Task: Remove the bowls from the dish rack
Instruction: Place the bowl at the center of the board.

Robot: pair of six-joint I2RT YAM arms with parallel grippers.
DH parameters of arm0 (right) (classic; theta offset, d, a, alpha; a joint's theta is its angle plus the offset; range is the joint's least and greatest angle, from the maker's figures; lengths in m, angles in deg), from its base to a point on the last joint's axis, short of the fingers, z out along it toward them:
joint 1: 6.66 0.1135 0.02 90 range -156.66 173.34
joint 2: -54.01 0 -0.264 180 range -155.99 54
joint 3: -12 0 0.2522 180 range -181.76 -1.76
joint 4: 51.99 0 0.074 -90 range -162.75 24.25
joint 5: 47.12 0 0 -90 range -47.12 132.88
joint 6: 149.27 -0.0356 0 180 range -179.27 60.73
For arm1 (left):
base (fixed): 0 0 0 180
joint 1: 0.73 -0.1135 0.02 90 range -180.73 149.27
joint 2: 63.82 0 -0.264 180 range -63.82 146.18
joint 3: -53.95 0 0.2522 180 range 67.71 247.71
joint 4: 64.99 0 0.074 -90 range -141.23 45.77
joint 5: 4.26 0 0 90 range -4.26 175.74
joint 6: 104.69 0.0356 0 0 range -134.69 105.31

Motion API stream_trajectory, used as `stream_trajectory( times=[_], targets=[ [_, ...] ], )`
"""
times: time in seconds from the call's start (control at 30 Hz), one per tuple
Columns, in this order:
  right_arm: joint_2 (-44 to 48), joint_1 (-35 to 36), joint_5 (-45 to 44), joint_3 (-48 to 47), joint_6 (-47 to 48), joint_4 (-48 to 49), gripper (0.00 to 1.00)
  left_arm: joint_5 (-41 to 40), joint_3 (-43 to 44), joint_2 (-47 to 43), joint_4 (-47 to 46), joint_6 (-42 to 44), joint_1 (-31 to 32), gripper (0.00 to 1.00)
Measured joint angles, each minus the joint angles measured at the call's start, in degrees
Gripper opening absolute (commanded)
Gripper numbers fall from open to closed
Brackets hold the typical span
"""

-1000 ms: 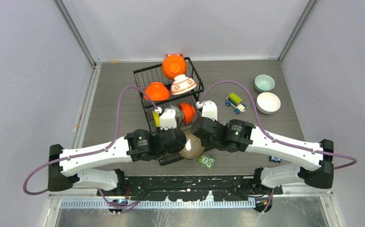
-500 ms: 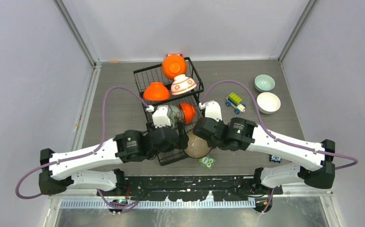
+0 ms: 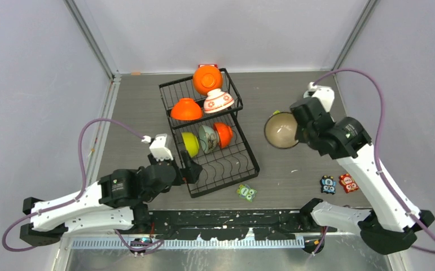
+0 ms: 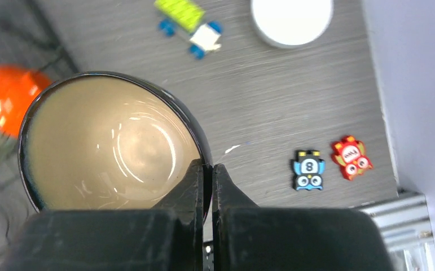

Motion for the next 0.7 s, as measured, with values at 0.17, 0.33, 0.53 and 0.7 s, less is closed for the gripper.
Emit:
stream_trajectory(
  times=[0.17, 0.33, 0.53, 0.7],
  targets=[
    [-1.75, -17.42, 3.50, -0.04, 3.48, 5.29, 0.01, -1.42, -6.78, -8.13, 2.78, -1.27, -0.02, 1.00],
    [-9.81, -28.85, 9.20, 0.55, 1.05, 17.51, 0.01, -2.01, -9.94, -12.61, 4.24, -1.62, -0.02, 1.00],
    [-27.50, -31.04, 10.99, -6.05, -0.87, 27.89, 0.00, -2.34, -11.96, -13.09, 4.17, -1.64, 0.00, 1.00],
    [-42.10, -32.06, 13.38, -14.21, -0.98, 33.94, 0.01, -2.64, -13.53, -11.74, 2.80, -1.18, -0.02, 1.00]
  ],
)
